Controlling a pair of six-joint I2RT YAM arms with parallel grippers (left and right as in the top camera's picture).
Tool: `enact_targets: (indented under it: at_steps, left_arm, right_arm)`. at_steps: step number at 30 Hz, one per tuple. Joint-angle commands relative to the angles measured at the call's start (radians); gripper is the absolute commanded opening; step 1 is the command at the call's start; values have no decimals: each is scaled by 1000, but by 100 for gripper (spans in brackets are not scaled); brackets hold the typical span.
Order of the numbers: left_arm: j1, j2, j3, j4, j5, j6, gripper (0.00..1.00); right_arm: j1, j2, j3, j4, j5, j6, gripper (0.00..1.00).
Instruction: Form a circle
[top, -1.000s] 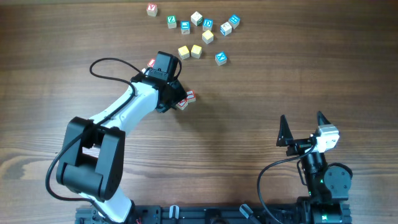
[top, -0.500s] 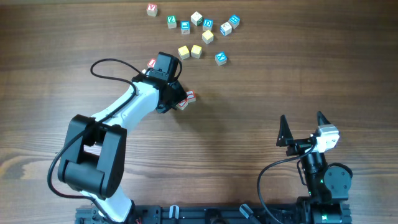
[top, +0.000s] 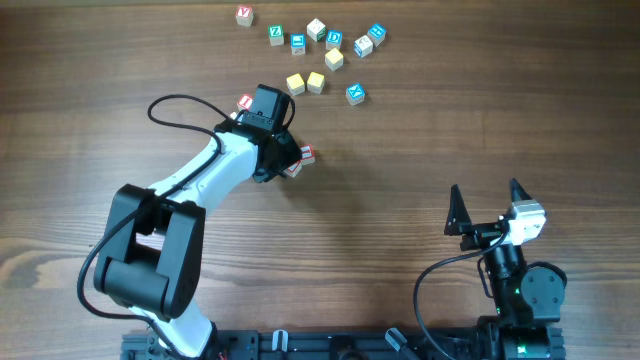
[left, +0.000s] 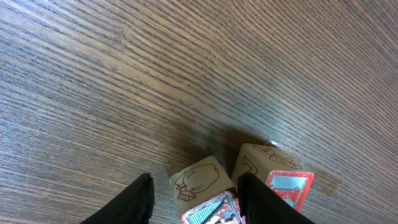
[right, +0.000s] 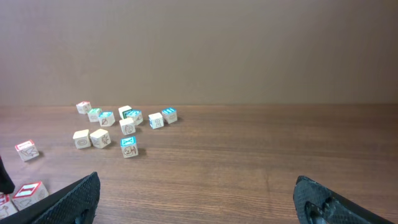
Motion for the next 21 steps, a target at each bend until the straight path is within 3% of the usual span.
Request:
enact_targets:
  at_steps: [1,8,15,21]
  left_arm:
    - [-3,15,-10,-4,-17,-18,45]
    - [-3,15,-10,-4,-18,-18,47]
    - [-3,15,-10,3,-44,-46,58]
    - [8,15,-10,28,-70,-62,56]
  right_arm:
    - [-4,-1,-1,5,18,-10,100]
    - [-4,-1,-1,5,18,-9,100]
    - [-4,-1,-1,5,18,-9,100]
    - [-4,-1,-1,5,18,-9,100]
